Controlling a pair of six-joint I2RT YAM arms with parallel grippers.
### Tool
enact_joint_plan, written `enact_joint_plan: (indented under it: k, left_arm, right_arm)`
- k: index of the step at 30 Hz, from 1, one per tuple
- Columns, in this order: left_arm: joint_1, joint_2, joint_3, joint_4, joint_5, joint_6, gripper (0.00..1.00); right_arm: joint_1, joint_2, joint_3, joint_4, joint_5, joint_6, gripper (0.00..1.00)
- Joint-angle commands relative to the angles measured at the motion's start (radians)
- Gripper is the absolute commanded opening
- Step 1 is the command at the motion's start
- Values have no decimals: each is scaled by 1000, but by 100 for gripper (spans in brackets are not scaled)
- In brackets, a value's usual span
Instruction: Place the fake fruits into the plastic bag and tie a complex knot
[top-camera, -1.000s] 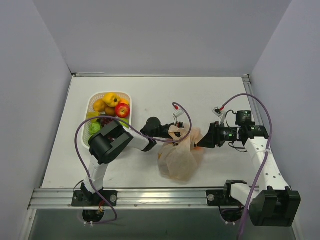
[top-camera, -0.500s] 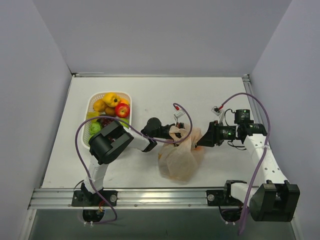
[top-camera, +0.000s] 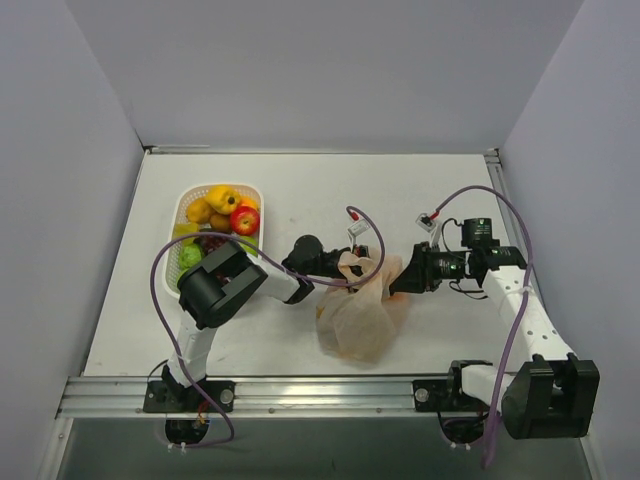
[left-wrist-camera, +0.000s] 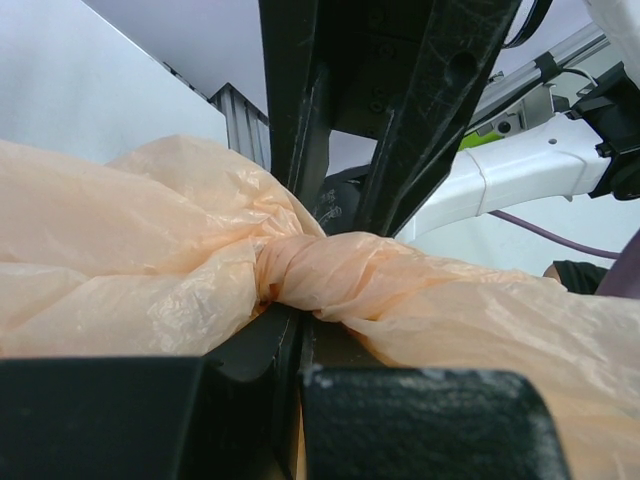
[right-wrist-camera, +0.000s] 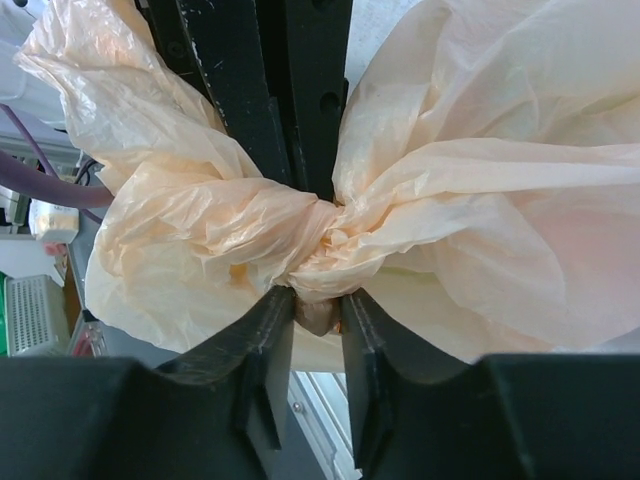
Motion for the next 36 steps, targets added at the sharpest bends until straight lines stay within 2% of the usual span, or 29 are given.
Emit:
enact_joint_plan:
  k: [1,4,9,12,17,22,25,26,28,29,31,32,33,35,36]
  left_arm:
    - [-8,-13,31,310,-5,13,0]
    - [-8,-14,28,310,-1,15,1]
    - [1,-31,-7,301,2,33,13]
    - [27,-62,-50,288,25,45,23]
    - [138,-172,-162,173,96,114,49]
    - [241,-308,-237,-22,165,246,53]
    - [300,-427,-242,-262,221,414,53]
    - [320,-454,-231,-432,243,529,54]
    - [397,-542,-208,-626,281,654,57]
    - [424,-566,-158,-864,289,814,58]
    - [500,-628,-66,-1194,251,1061,61]
    - [508,-635,65,-1613,228,1401,62]
    - [512,-626,141,-1791,208,1547,63]
    - [514,-614,292,-2118,101,1761,68]
    - [515,-603,324,-2166,67,1763,69]
  right_arm:
    - [9,3,-11,8,-27,0,24]
    - [9,7,-6,12,-22,2,0]
    - [0,-5,-2,12,-31,-4,0]
    - [-1,-16,3,8,-39,-15,0]
    - [-9,-51,15,-6,-59,-59,0]
    - [-9,-45,24,-20,-67,-90,0]
    - [-7,-42,46,-46,-55,-124,0]
    - [-6,-40,53,-57,-38,-133,0]
    - [-4,-37,78,-86,-24,-168,0]
    - [-3,-36,86,-113,-9,-182,0]
    - [-1,-31,107,-138,2,-207,0]
    - [2,-30,113,-150,7,-231,0]
    - [5,-30,124,-172,25,-242,0]
    - [8,-33,133,-198,47,-268,0]
    - [9,-34,139,-215,63,-285,0]
